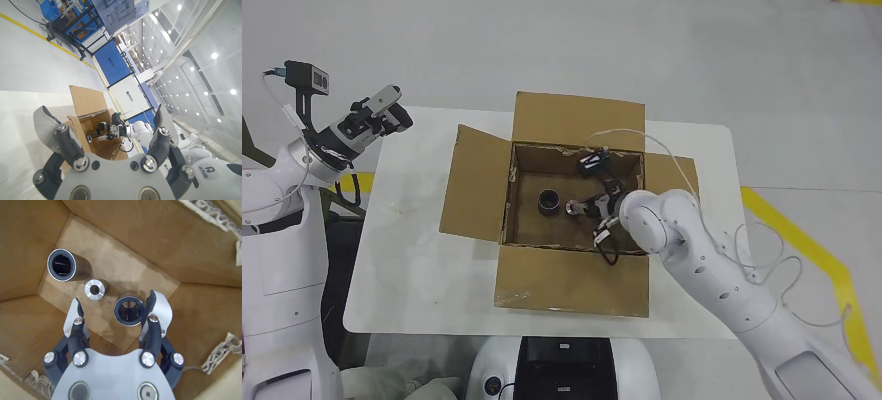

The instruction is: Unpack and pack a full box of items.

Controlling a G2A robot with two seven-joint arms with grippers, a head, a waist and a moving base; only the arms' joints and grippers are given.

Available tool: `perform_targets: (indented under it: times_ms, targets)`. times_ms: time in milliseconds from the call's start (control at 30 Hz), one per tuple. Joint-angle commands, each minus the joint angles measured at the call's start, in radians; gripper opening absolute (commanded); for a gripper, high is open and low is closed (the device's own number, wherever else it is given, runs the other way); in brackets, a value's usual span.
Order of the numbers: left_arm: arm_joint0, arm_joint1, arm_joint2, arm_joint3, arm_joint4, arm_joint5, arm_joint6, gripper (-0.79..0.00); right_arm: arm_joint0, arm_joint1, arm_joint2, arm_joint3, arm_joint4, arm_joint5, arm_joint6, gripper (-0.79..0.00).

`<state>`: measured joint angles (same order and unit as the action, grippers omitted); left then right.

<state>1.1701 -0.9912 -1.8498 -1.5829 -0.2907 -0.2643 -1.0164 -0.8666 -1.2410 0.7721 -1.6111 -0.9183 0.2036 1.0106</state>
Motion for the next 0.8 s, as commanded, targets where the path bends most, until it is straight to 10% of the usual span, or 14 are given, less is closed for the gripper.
perform_targets:
  times_ms: [0, 767]
  targets:
    - [0.000, 0.000, 0.000, 0.000, 0.000, 0.000, 0.000, 0.000, -0.001, -0.001, 0.003, -0.010, -0.012, 0.010, 0.001, -0.055]
    - [0.000, 0.000, 0.000, 0.000, 0.000, 0.000, 0.000, 0.000, -0.007, -0.031, -0.010, 0.044, -0.100, 0.057, 0.063, -0.092]
